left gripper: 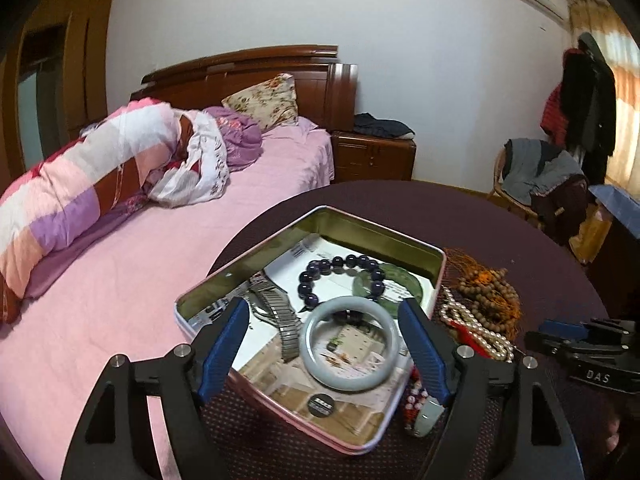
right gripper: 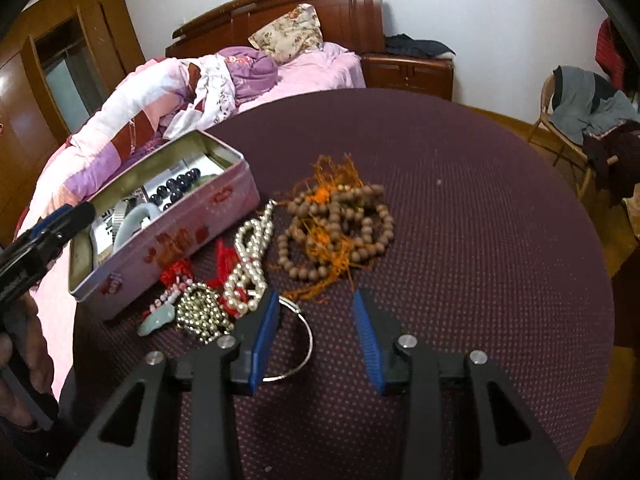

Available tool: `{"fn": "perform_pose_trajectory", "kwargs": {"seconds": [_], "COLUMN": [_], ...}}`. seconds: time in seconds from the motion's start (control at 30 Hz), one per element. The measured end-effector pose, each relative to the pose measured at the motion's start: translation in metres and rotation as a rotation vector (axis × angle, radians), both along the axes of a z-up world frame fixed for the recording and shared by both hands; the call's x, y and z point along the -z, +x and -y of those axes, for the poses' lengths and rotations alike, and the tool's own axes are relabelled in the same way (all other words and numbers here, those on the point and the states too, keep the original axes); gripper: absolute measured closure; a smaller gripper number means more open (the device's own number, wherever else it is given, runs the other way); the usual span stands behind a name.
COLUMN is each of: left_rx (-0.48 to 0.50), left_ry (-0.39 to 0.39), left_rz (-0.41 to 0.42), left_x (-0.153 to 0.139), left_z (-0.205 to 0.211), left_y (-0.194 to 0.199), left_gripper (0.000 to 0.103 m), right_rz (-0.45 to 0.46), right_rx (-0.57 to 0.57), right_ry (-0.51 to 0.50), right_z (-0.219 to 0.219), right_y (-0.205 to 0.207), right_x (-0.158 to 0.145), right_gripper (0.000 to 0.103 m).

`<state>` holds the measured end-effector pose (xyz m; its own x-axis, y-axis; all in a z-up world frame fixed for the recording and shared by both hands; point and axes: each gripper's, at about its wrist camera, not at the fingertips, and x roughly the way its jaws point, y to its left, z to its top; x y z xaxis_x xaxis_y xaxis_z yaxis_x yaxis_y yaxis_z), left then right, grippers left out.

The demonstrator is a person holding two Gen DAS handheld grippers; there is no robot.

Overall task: Organize jewelry
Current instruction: 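Move the right tool to the pearl necklace and grasp the strand, then lift the pearl strand with the right tool while the left tool grasps the red-tasseled chain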

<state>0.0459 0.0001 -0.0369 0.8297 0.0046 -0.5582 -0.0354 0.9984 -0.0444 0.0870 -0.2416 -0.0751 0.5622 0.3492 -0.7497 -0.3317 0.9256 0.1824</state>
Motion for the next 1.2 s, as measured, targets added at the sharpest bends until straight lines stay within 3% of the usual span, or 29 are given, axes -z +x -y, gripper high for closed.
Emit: {"fn": "perform_pose_trajectory", "kwargs": {"seconds": [0.47, 0.7, 0.87, 0.9, 1.2], "left_rx": [0.008, 0.033, 0.046, 0.05, 0.123], "left_ry": [-0.011, -0.015, -0.015, -0.016, 0.006], "left_rz": [-0.038, -0.038, -0.031, -0.029, -0.017], "left_x": [0.008, 0.008, 0.006, 0.005, -0.001], "left_z": [0.007, 0.012, 0.015, 0.016, 0.039], "left_y": [-0.001, -0.001, -0.002, -0.003, -0.007], "left_gripper": [0.026, 0.026, 0.026, 0.026, 0.026], "right_rz": [0.01, -0.015, -0.001, 0.006, 0.069], "right_rx": [-0.1, -0.141, -0.127, -0.117, -0.035], "right_ry": [-0.032, -0.057, -0.007, -0.001, 0.034], "right_z": [-0.047, -0.062, -0.05, -0.048, -0.014], "right_y": [0.013, 0.019, 0.016, 0.016, 0.009], "right_x": [0.004, 0.013, 0.007, 0.005, -0.015], "right_gripper": [0.063, 0.08, 0.088, 0.094, 0.094]}}
